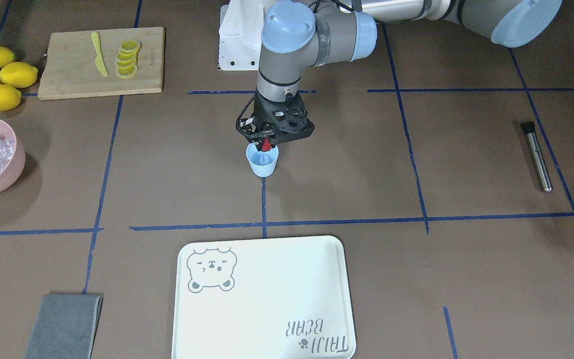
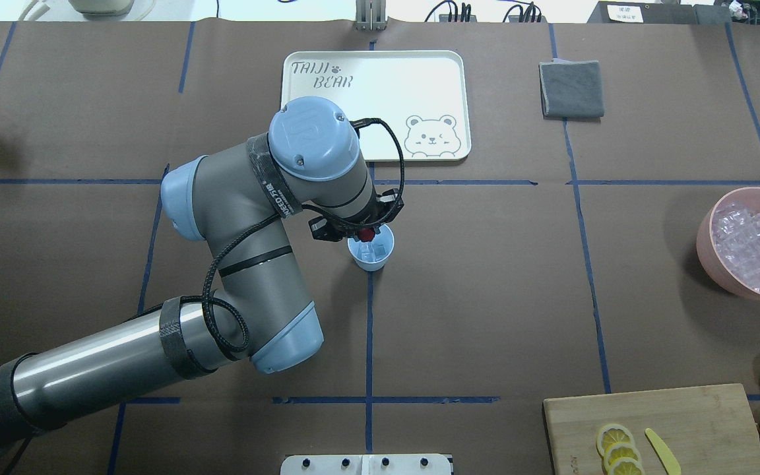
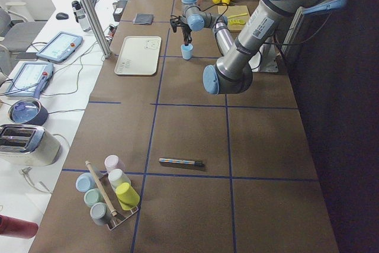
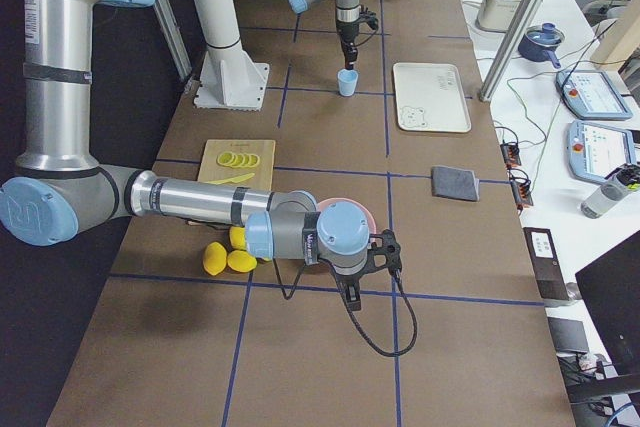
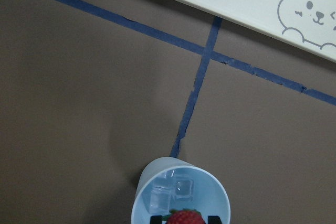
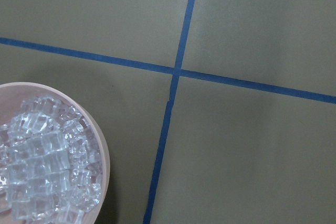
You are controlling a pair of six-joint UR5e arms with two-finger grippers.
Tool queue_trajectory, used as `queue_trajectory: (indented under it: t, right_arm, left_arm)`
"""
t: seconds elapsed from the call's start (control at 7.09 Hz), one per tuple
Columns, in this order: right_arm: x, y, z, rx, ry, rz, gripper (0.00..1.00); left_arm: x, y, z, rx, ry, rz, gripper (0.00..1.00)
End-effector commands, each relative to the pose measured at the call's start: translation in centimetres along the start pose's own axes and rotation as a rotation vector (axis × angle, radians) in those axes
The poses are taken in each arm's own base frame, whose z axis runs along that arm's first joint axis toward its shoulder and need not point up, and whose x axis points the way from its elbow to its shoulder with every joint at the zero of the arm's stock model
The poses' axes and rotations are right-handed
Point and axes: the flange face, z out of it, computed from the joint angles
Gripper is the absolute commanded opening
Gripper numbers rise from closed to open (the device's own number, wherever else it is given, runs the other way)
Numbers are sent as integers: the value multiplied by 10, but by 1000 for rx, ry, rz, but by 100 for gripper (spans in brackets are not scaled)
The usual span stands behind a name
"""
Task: Mash ice and strawberries in cup
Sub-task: 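Open the left gripper to drop the strawberry into the cup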
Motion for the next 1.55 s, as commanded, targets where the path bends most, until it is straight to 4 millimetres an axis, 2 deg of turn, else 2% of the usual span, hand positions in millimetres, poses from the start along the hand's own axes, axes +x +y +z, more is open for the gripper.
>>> queue_trajectory:
  t: [0.0, 0.14, 0.28, 0.42, 0.56, 0.85, 1.13, 1.27, 1.41]
  right_arm:
    - [1, -1, 0, 4, 0, 7, 99]
    - [1, -1, 1, 3, 0, 6, 99]
    - [1, -1, 0, 4, -1, 8, 99]
    - [0, -1, 1, 3, -3, 7, 99]
    - [1, -1, 0, 5, -3, 7, 99]
    - [0, -2, -1, 6, -2, 6, 99]
    - [0, -2, 0, 5, -1, 5, 99]
    - [0, -2, 0, 5, -1, 5, 99]
    - [0, -2, 0, 4, -3, 6, 99]
  left_arm:
    - [1, 2, 0, -2, 1, 2, 8]
    - [-1, 1, 2, -2, -2, 8, 29]
    - [-2, 1, 3, -2, -3, 9, 79]
    - [-4, -2, 5, 26, -4, 10, 100]
    - [-2, 5, 9, 49, 1, 20, 100]
    - [-2, 5, 7, 50, 13, 25, 100]
    - [1, 5, -6, 54, 28, 24, 100]
    - [-7, -17, -19, 77, 34, 5, 100]
    - [-24, -42, -26, 102, 29, -15, 100]
